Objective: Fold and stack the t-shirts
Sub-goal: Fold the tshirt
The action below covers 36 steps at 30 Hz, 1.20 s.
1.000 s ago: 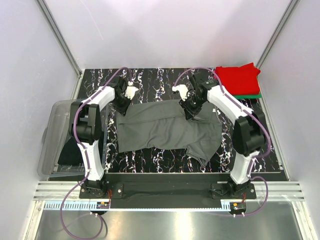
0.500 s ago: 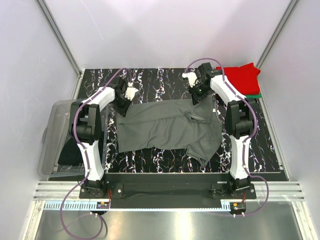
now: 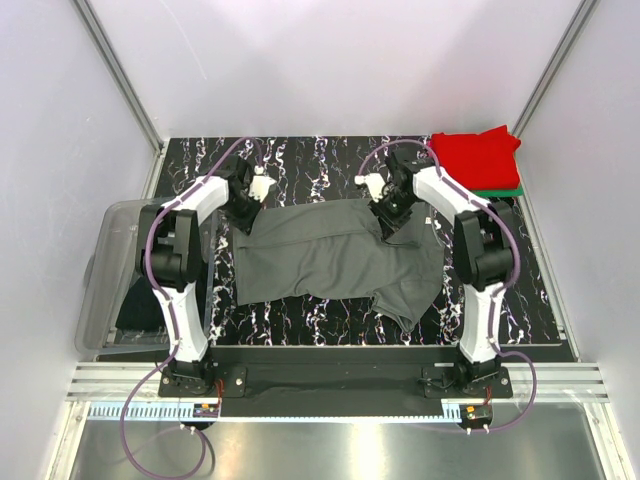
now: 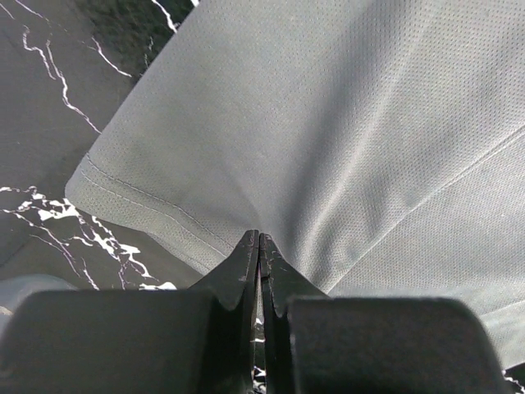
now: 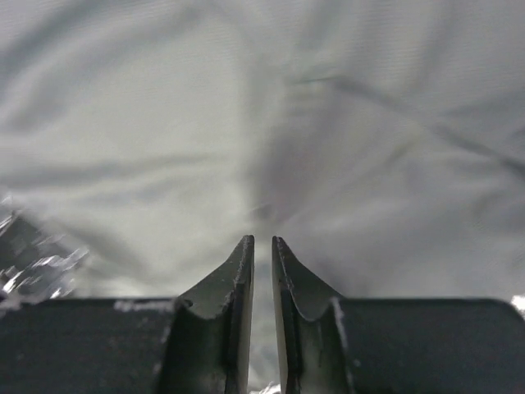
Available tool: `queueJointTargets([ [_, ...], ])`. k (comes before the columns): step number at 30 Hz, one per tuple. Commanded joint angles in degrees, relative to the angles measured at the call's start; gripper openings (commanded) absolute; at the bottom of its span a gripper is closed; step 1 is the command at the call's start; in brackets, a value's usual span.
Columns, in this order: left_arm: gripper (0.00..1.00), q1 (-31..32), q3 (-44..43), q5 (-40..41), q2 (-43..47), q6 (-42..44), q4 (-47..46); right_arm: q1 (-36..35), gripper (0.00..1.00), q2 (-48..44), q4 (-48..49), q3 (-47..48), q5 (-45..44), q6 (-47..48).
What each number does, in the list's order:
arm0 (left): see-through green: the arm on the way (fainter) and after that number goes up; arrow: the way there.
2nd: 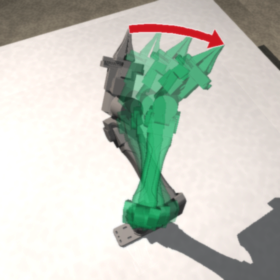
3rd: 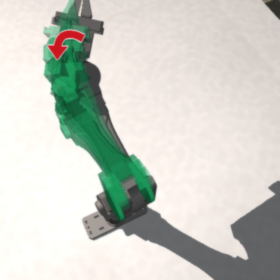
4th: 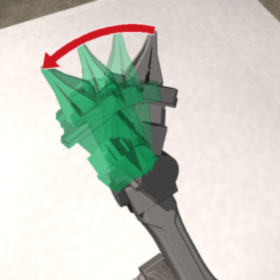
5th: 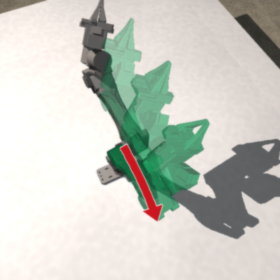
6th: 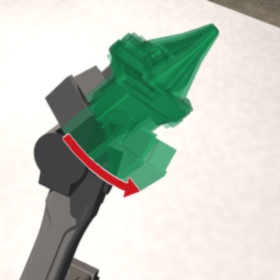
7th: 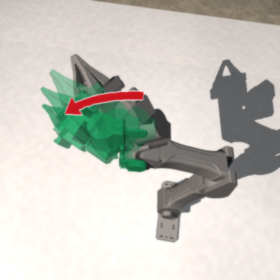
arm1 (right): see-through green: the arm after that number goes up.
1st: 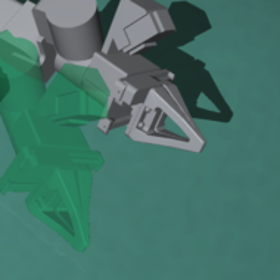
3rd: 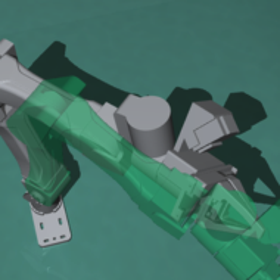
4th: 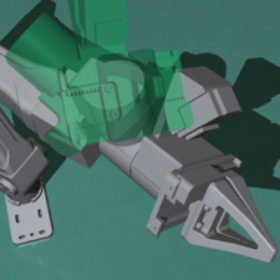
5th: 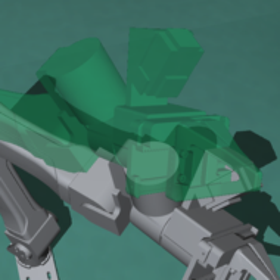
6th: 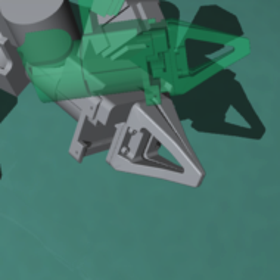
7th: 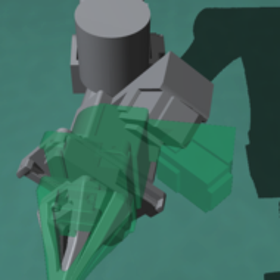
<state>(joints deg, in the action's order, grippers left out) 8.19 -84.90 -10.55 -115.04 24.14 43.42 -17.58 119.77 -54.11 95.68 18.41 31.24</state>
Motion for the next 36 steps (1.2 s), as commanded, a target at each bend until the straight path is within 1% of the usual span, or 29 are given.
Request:
queueJointTargets([
  [1,0.04,-0.4,0.4,-1.5,3.3,-0.6,-2.9,-6.7,0.20,-11.6,-1.8,-2.6,-0.7,1.2],
  [2,0.04,-0.4,0.6,-1.7,3.5,-0.7,-3.5,-8.3,0.20,-14.4,-2.0,-5.0,-2.1,2.1],
  [5,0.04,-0.4,1.6,-1.4,3.9,-0.5,-4.7,-12.9,0.19,-18.4,-2.3,-9.5,-4.7,3.4],
  [7,0.04,-0.4,1.8,-1.3,4.2,-0.8,-5.1,-12.4,0.18,-18.5,-1.8,-9.7,-5.8,3.8],
  [9,0.04,-0.4,1.9,-1.6,4.5,-1.2,-5.3,-10.2,0.17,-16.9,-0.7,-8.8,-7.6,4.2],
  [12,0.04,-0.4,1.7,-1.9,4.6,-2.2,-5.3,-5.0,0.17,-13.0,0.2,-3.6,-6.9,2.9],
  [13,0.04,-0.4,1.7,-1.8,4.7,-2.2,-5.2,-4.0,0.17,-10.9,0.4,-1.0,-6.9,2.8],
  [18,0.04,-0.4,3.0,-0.8,6.1,-1.8,-5.1,0.4,0.17,-5.4,2.0,4.1,-7.2,3.3],
  [23,0.04,-0.4,4.7,-0.3,6.8,-1.7,-5.1,0.7,0.17,0.4,3.0,8.1,-5.1,2.5],
  [28,0.04,-0.4,4.6,0.5,6.8,-1.9,-5.1,-0.5,0.17,5.0,3.0,12.7,-3.5,1.2],
  [33,0.03,-0.4,4.7,1.2,7.2,-1.5,-4.9,-2.5,0.17,6.0,2.3,13.5,-2.8,0.4],
  [36,0.03,-0.4,4.6,1.3,7.2,-1.5,-4.9,-3.8,0.17,4.7,2.2,11.1,-2.3,0.0],
])
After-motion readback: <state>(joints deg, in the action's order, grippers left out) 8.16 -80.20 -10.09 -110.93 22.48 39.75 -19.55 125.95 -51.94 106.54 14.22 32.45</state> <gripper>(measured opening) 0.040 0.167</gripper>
